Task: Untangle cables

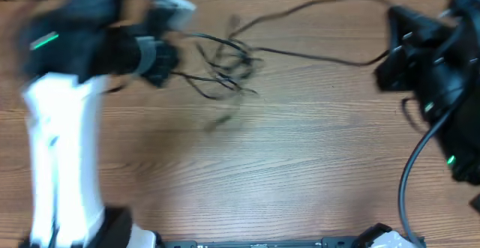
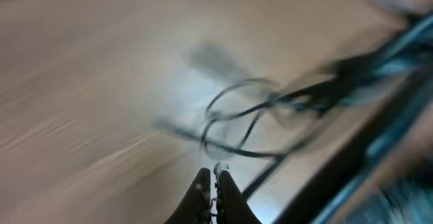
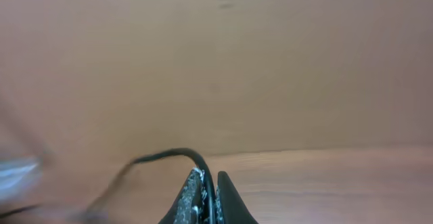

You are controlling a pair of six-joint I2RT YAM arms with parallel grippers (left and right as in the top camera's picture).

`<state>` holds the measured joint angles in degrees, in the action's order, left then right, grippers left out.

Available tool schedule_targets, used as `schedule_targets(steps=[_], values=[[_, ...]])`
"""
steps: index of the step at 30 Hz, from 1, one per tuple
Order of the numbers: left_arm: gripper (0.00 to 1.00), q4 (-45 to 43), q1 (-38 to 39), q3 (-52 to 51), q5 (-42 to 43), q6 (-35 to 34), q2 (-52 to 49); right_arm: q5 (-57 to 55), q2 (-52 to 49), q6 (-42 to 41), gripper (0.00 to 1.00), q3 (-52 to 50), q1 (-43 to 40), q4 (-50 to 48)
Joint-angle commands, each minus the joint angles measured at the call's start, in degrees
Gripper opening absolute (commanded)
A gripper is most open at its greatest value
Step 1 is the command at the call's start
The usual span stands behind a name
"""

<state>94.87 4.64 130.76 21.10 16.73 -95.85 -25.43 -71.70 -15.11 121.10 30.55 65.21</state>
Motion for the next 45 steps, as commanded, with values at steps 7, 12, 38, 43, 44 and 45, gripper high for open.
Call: schedule_targets(steps=[7,12,38,43,44,45], values=[[0.04,-0.9,-24.37,2.32,-6.71,-14.08,16.22,19.96,0.39,-3.13,0.04,1.55,-33.57,-0.83],[0.04,-1.79,-24.98,2.32,-8.11,-15.61,16.81,36.98,-2.73,-3.45,0.04,1.55,-53.55,-0.81],[0.04,-3.82,-24.65,2.1,-2.45,-21.84,13.81,49.9,-28.96,-6.95,0.04,1.51,-74.31,0.52],[0.04,-7.23,-18.29,2.1,10.14,-21.24,9.57,49.99,-26.99,-6.01,0.04,1.51,-66.07,2.32],[0.04,-7.93,-16.22,2.1,10.49,-21.49,8.39,49.99,-26.6,-5.75,0.04,1.51,-64.13,3.04],[0.04,-8.7,-14.05,2.1,10.49,-22.1,7.17,50.16,-26.29,-5.62,0.04,1.51,-62.66,3.63]])
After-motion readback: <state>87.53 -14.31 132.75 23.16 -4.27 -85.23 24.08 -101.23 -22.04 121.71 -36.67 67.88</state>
